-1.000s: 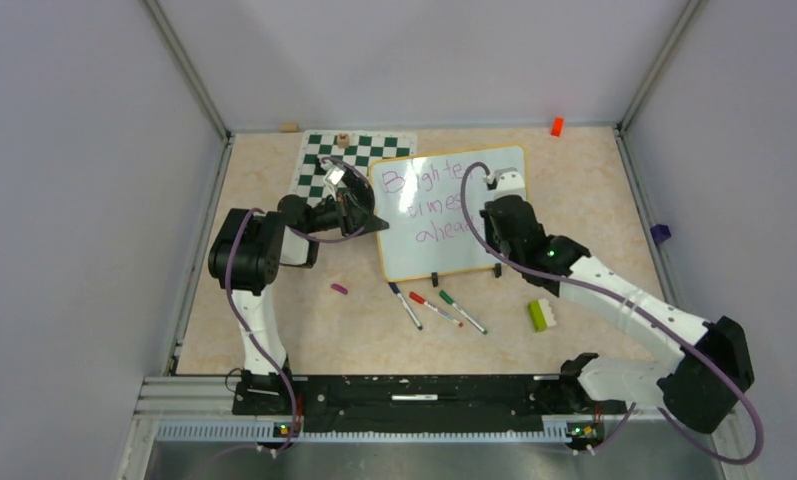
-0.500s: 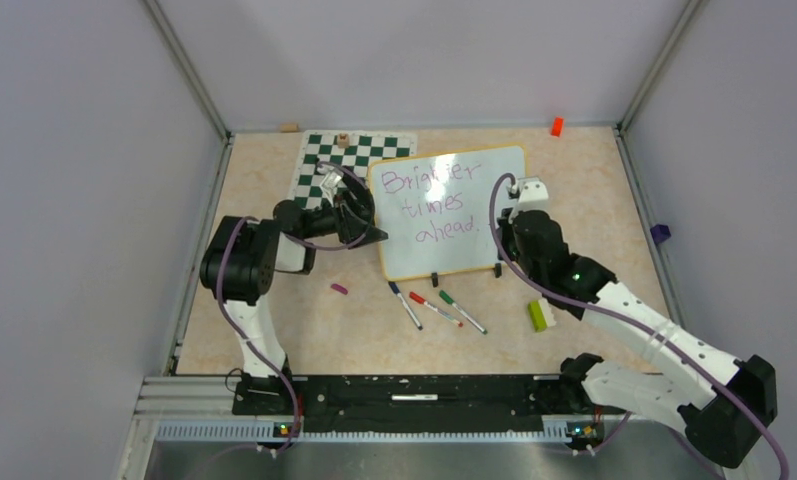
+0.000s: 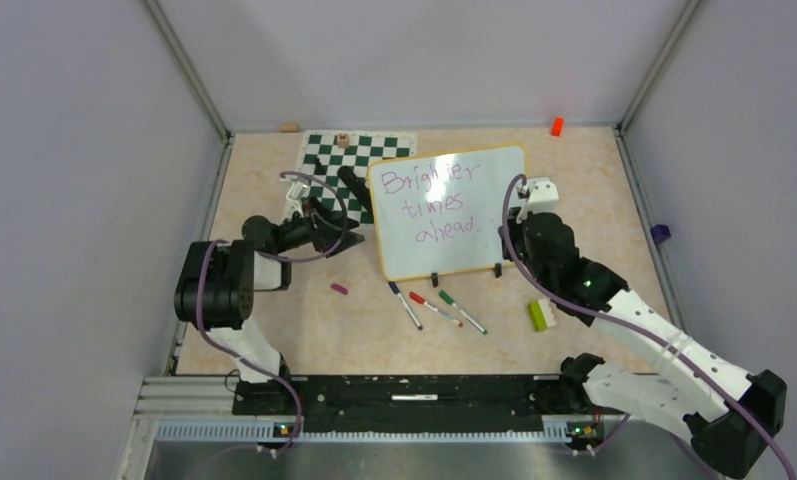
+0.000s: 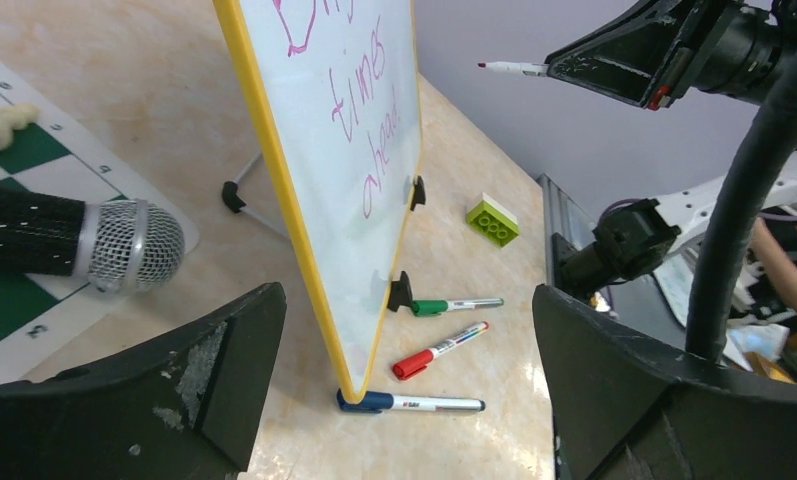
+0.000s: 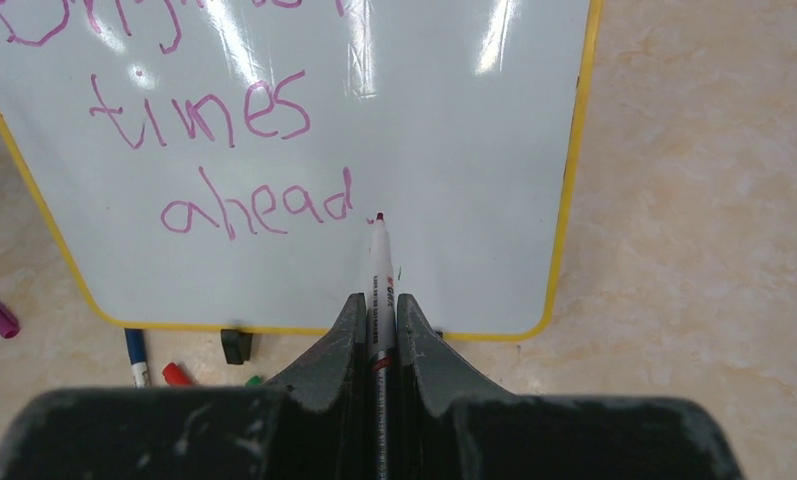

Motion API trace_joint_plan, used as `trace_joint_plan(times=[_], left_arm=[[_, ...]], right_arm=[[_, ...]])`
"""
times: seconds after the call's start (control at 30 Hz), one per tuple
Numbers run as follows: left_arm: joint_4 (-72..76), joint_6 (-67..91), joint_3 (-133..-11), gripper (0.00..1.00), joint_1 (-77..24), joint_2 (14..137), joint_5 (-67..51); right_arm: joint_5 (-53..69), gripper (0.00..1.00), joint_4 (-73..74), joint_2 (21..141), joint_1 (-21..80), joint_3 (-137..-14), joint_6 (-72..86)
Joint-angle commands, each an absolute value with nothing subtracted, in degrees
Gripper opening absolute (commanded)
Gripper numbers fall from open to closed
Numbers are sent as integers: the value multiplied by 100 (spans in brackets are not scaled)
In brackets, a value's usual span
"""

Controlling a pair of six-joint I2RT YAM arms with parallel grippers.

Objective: Write a sentence on the whiteboard
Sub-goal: Write a sentence on the whiteboard, then pick up the pen cap from the center of the board.

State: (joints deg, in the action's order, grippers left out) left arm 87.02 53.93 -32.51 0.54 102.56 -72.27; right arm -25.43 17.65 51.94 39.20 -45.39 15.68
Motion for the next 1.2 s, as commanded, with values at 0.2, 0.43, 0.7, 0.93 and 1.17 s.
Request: trace_joint_plan(times=[0.2, 0.43, 0.7, 0.93, 1.17], left_arm=[[6694, 3608, -2474, 99, 271, 8403, -6501], [2718, 1784, -2549, 99, 243, 5973, -5114], [359, 2935, -2124, 98, 214, 3404, -1447], [-1057, 4809, -1704, 91, 247, 2452, 185], [-2815, 5438, -2985, 88, 237, 4147, -645]], right_arm=[[-2638, 0, 1764, 5128, 3849, -4614, 1622], [-2687, 0, 1736, 5120, 3849, -4625, 1632], [-2615, 0, 1661, 5219, 3846, -4687, 1635], [-2521, 0, 1775, 5158, 3849, -4856, 1620], [-2742, 0, 2119, 5211, 3850, -4958, 1598]])
